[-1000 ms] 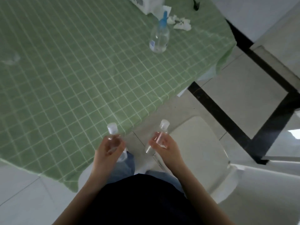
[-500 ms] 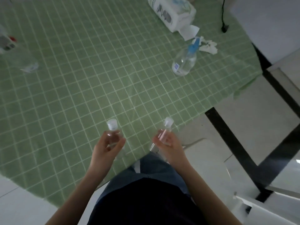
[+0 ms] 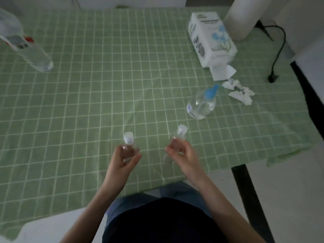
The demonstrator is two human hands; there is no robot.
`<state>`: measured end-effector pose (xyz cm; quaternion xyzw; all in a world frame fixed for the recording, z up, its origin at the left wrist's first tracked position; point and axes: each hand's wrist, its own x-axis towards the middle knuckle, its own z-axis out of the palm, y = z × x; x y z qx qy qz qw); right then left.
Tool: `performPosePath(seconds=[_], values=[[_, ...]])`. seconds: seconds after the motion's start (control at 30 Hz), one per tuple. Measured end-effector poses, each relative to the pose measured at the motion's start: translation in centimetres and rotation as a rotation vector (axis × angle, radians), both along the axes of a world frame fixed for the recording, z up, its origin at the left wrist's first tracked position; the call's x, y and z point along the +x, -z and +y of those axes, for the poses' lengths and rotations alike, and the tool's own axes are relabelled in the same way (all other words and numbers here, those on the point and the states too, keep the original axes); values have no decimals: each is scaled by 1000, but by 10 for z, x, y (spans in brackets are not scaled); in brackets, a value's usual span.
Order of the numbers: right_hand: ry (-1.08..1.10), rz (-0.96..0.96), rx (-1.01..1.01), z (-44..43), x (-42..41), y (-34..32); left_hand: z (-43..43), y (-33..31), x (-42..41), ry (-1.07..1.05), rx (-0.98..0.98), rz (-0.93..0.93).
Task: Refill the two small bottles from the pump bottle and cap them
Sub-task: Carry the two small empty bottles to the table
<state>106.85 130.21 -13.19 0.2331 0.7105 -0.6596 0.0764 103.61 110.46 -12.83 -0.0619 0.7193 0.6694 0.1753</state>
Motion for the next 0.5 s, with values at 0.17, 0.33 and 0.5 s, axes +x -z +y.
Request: performPosePath(seconds=[0.17,0.33,0.5], values=[[-193,11,17,60,-7,-10,58,7,17,-153,5,4],[-311,52,12,81,-20,-9,82,5,16,-220,-66,55],[-375,130,29,79,-38,0,84,6,-9,-256,-114,124]])
